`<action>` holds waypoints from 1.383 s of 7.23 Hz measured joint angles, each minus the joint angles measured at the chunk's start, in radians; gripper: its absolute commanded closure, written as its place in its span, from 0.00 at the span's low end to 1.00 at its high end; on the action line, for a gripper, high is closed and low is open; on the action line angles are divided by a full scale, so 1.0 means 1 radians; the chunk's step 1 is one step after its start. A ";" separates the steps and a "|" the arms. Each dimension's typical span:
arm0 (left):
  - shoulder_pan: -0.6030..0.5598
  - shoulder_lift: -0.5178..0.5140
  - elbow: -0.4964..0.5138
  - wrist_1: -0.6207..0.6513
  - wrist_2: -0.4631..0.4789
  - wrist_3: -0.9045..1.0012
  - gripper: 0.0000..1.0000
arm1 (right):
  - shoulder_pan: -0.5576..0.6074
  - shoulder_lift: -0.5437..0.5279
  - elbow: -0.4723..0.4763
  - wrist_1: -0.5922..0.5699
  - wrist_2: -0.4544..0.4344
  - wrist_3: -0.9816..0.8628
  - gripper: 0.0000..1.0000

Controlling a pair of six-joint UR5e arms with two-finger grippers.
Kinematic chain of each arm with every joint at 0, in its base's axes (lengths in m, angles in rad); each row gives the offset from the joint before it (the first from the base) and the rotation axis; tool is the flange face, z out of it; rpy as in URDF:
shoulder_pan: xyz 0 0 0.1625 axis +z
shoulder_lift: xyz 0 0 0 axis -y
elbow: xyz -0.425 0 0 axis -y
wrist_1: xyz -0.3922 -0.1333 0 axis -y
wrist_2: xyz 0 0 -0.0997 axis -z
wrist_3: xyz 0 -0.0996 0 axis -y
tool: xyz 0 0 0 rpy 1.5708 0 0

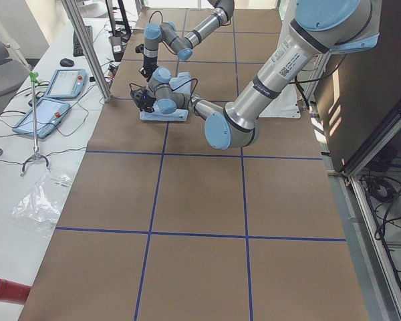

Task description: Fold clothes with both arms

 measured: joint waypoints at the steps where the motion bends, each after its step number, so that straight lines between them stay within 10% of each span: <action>1: 0.001 0.001 0.001 -0.005 0.000 0.005 0.45 | 0.000 0.012 -0.027 0.025 -0.004 -0.001 0.28; 6: -0.075 0.077 -0.006 -0.110 -0.006 0.225 0.42 | 0.037 0.005 -0.035 0.057 -0.007 -0.091 0.01; 10: -0.296 0.290 -0.073 -0.143 -0.231 0.854 0.42 | 0.197 -0.283 0.326 -0.114 0.127 -0.549 0.01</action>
